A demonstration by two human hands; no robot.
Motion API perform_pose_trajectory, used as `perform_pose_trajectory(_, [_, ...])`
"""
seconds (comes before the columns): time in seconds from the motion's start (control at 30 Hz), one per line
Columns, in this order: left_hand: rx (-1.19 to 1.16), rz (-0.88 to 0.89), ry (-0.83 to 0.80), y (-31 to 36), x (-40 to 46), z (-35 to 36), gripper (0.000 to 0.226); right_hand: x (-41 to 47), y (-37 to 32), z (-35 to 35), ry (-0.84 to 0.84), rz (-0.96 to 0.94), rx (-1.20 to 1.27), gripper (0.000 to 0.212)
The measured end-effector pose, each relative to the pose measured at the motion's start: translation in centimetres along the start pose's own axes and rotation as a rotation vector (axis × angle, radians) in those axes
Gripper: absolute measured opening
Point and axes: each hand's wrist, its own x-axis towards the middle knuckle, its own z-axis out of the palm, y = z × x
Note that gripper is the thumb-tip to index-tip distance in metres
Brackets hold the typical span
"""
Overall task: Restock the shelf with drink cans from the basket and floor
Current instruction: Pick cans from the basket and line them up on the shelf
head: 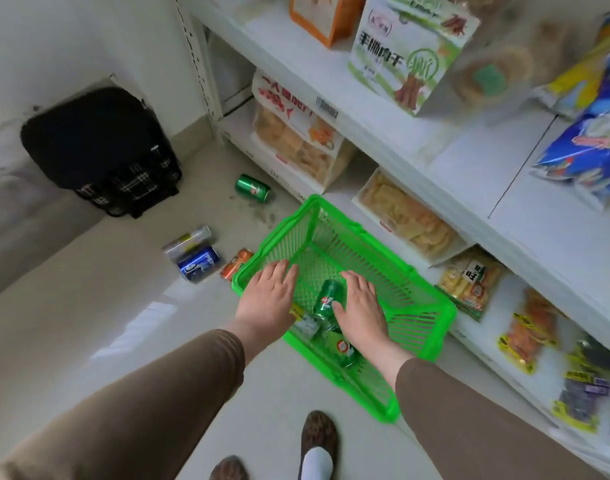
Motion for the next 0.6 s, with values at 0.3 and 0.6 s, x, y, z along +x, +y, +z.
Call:
perform_pose_trajectory(0.3, [0.021,0.053,-0.075,-0.9,6.6,8.9,0.088,3.7,5.5,10.9,-0.201,0.101,0.068,0.069])
perform_pose_trajectory(0.6, [0.115,0.102,-0.183,-3.1,11.8,13.4,0.089,9.3,4.3,20.2,-0.367,0.020,0.090,0.065])
